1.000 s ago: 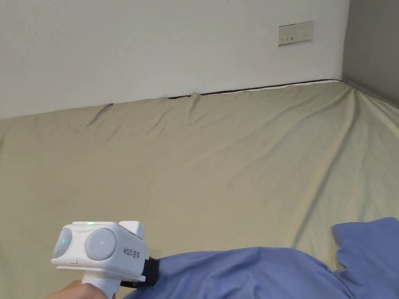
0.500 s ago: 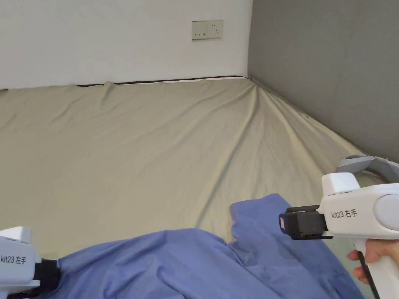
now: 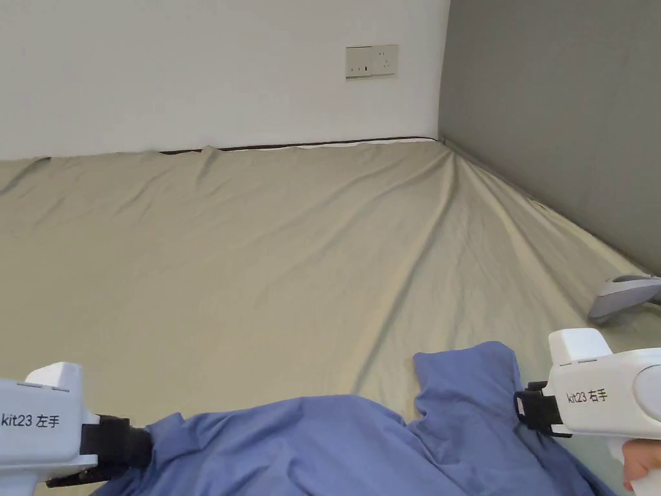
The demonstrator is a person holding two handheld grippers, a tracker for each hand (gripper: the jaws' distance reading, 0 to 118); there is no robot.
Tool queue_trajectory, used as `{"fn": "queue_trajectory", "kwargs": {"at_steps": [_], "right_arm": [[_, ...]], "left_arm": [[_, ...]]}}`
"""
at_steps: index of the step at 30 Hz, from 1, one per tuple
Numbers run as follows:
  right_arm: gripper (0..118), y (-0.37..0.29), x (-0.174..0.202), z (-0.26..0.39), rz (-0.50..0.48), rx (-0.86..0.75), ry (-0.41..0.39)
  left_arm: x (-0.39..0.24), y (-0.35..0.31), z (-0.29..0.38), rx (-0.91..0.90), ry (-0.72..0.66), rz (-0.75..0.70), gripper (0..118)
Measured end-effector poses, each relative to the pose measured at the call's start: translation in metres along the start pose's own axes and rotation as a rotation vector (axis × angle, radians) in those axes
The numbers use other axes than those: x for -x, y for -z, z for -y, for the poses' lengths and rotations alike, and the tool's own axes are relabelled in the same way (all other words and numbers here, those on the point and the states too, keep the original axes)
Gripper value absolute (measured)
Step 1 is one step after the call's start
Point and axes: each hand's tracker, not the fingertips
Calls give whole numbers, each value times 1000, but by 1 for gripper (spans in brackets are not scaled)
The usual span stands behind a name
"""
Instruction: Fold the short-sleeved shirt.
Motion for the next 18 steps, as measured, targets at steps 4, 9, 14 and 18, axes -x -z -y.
{"fn": "queue_trajectory", "kwargs": {"at_steps": [4,9,14,18], "right_arm": [[1,-52,-2,6,-84,-136,108],[1,-131,7,31,-128,-283,151],[1,-204,17,75,-194,-376,217],[1,-250,25,117,-149,-423,233]], "left_arm": [[-17,-44,7,-124,59,1,4],[-44,-120,39,-235,101,22,4],[-55,-191,94,-323,91,42,4],[-53,-235,152,-380,87,44,4]]}}
